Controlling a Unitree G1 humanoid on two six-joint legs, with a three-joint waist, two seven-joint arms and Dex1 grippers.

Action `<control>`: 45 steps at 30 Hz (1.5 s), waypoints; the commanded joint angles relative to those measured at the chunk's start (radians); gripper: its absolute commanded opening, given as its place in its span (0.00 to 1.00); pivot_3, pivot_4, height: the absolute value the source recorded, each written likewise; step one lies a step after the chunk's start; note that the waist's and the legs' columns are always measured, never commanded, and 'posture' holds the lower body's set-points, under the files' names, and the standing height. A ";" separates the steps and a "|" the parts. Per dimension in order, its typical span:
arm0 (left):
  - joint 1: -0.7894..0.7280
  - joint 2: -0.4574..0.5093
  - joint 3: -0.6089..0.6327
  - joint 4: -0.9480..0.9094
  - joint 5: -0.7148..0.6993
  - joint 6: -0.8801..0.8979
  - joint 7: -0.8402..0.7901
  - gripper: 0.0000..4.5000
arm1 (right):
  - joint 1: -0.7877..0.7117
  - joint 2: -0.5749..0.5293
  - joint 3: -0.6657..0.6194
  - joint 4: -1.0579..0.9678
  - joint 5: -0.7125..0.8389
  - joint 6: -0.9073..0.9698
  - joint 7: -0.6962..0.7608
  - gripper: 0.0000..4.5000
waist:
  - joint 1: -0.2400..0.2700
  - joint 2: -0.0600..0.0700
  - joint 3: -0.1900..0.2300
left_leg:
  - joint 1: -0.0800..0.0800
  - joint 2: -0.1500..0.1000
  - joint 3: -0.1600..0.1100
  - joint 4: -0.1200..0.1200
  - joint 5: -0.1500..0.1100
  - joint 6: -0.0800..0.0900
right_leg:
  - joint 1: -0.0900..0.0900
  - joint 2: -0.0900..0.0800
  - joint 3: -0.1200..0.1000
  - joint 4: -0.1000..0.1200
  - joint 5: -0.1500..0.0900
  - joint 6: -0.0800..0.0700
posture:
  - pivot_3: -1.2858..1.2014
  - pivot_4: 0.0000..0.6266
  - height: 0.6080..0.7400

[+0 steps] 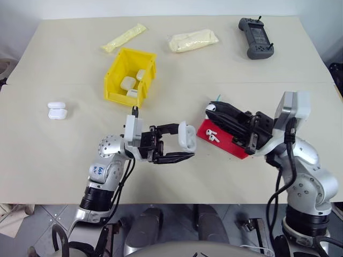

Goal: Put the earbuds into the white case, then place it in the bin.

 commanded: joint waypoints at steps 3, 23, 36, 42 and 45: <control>0.003 0.000 0.004 -0.036 -0.030 0.029 0.006 0.62 | 0.010 0.021 0.051 -0.058 0.049 -0.034 -0.046 0.11 | -0.001 0.000 0.000 | 0.000 0.000 0.000 0.000 0.000 0.000 | 0.000 0.000 0.000 0.000 0.000 0.000 | 0.52 0.24 1.00; 0.011 -0.017 0.026 -0.028 -0.026 0.018 0.011 0.62 | 0.103 0.039 0.168 -0.037 -0.004 -0.119 -0.113 0.11 | -0.001 0.000 0.000 | 0.000 0.000 0.000 0.000 0.000 0.000 | 0.000 0.000 0.000 0.001 0.000 0.000 | 0.52 0.24 1.00; -0.001 -0.021 0.035 -0.012 -0.021 0.003 0.008 0.62 | 0.110 0.041 0.240 0.056 -0.132 -0.265 -0.068 0.11 | -0.001 0.000 0.000 | 0.000 0.000 0.000 0.000 0.000 0.000 | 0.000 0.000 0.000 0.001 0.000 0.000 | 0.52 0.24 1.00; -0.012 -0.026 0.042 0.002 -0.020 -0.011 0.011 0.62 | 0.115 0.014 0.246 0.074 -0.126 -0.275 -0.036 0.11 | -0.001 0.000 0.000 | 0.000 0.000 0.000 0.000 0.000 0.000 | 0.000 0.000 0.000 0.001 0.000 0.000 | 0.52 0.24 1.00; -0.023 -0.034 0.056 0.010 -0.029 -0.008 0.028 0.62 | 0.119 -0.016 0.233 0.063 -0.095 -0.255 -0.020 0.11 | -0.001 0.000 0.000 | 0.000 0.000 0.000 0.000 0.000 0.000 | 0.000 0.000 0.000 0.001 0.000 0.000 | 0.52 0.24 1.00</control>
